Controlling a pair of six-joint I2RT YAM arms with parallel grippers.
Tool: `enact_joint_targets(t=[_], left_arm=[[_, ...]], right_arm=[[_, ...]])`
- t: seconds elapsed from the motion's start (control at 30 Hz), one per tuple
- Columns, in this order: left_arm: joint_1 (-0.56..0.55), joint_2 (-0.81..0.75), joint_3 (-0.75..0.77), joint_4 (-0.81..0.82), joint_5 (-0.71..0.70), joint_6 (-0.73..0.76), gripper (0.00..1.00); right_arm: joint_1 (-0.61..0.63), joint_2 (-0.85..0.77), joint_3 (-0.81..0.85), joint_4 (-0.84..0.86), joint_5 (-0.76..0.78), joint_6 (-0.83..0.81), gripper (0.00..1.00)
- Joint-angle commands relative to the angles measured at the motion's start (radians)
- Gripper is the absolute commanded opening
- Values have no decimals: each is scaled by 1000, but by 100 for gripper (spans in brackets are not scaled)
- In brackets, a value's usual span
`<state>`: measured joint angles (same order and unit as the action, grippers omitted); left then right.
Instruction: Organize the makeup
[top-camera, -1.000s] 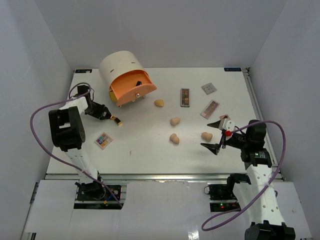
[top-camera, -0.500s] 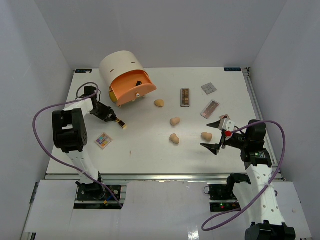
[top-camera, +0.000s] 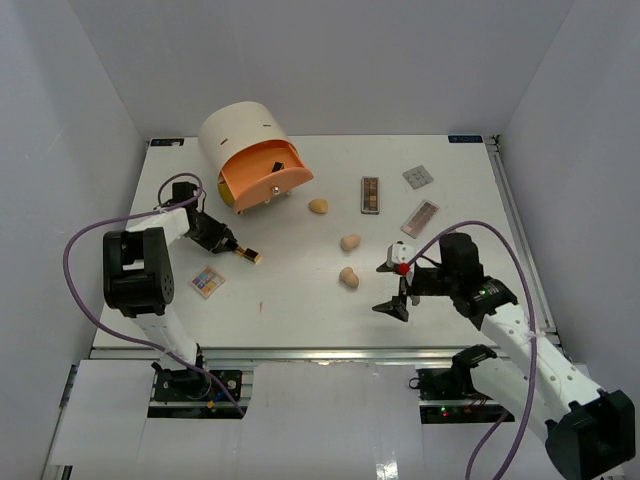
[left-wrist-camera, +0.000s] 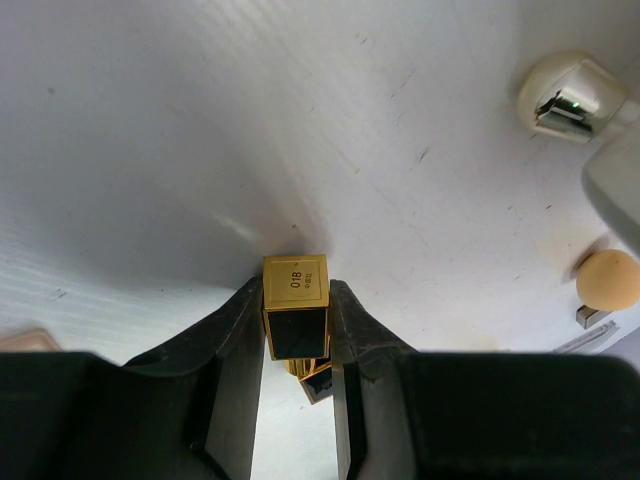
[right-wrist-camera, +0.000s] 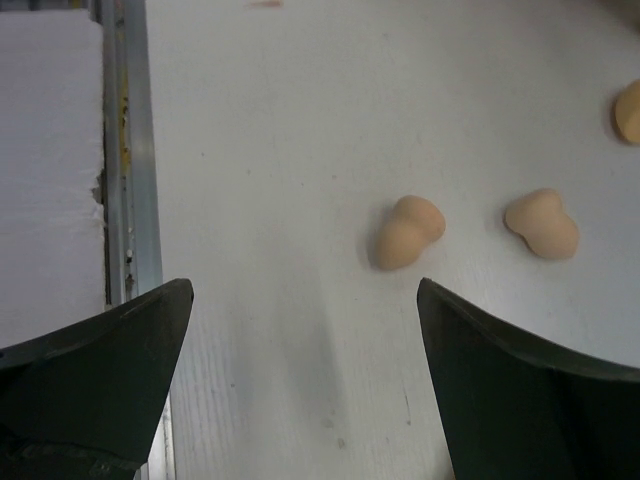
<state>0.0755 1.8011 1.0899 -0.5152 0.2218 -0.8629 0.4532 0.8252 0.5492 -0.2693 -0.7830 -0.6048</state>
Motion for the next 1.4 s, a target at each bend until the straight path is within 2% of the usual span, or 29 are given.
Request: enact_joint_targets(t=[0.0, 0.17, 0.33, 0.5, 0.6, 0.7, 0.87, 1.13, 1.37], left_arm=[[-8, -12, -69, -68, -73, 39, 0], [-11, -40, -83, -74, -57, 22, 0], [-10, -78, -62, -96, -70, 12, 0], [-7, -139, -40, -109, -115, 2, 0], [9, -197, -36, -112, -146, -3, 0], [50, -261, -48, -111, -180, -1, 0], [156, -391, -124, -88, -157, 15, 0], [190, -553, -227, -60, -168, 66, 0], [197, -640, -265, -42, -252, 108, 0]], right_arm=[[262, 146, 109, 57, 353, 46, 96], [475, 378, 268, 115, 592, 113, 98], [565, 585, 378, 257, 627, 132, 95], [576, 758, 474, 369, 569, 91, 90], [576, 829, 539, 363, 515, -35, 90], [568, 905, 585, 367, 448, -164, 90], [553, 1020, 680, 368, 337, -231, 90], [545, 1189, 816, 472, 336, -177, 91], [535, 1322, 949, 513, 442, -97, 96]])
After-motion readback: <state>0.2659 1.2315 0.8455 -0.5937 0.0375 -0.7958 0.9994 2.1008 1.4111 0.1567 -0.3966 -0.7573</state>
